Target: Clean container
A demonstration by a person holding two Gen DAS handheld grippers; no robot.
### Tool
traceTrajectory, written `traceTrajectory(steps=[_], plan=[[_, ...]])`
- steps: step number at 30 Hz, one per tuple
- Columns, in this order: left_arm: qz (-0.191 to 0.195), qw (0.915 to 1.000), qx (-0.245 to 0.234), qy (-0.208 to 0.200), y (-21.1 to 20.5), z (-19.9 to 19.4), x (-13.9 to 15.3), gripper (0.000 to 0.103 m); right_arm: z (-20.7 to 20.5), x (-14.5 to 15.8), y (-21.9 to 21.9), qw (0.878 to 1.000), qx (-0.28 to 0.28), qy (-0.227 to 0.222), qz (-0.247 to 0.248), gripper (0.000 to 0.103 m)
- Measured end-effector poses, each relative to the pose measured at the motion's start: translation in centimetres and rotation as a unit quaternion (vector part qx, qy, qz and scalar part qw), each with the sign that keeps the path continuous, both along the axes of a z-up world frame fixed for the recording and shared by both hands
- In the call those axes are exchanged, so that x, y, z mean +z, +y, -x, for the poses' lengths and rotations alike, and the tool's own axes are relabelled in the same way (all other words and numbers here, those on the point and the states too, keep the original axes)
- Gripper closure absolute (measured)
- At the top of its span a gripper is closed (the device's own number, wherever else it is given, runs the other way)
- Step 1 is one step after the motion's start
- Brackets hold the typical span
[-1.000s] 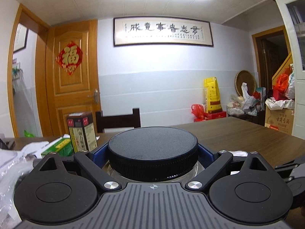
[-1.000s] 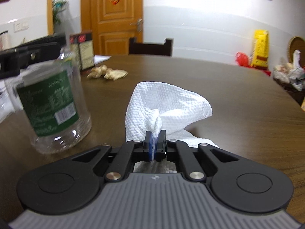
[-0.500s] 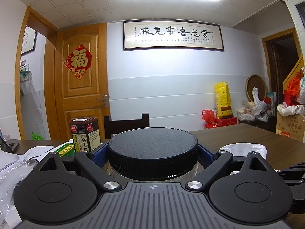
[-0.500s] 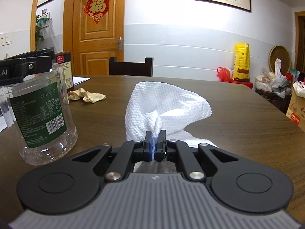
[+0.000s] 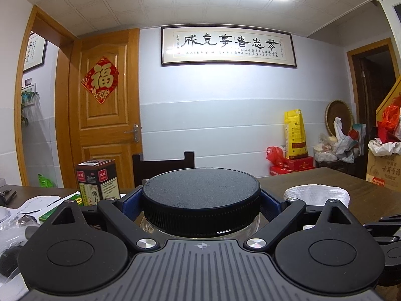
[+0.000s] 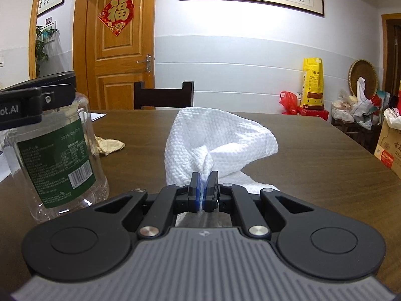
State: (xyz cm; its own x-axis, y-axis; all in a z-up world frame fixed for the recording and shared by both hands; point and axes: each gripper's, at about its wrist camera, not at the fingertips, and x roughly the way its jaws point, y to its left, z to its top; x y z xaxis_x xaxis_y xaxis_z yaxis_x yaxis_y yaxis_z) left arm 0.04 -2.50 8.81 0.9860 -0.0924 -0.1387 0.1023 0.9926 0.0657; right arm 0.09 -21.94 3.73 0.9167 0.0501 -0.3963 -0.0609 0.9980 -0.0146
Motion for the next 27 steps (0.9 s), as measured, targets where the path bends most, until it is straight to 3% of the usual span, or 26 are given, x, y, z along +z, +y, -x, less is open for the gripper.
traceTrajectory(steps=[27], plan=[[0.017,0.9998,0.004,0.007,-2.2,-9.3,0.3,0.008,-8.4,-0.4,0.7,1.000,-0.005,0.001,0.008,0.097]])
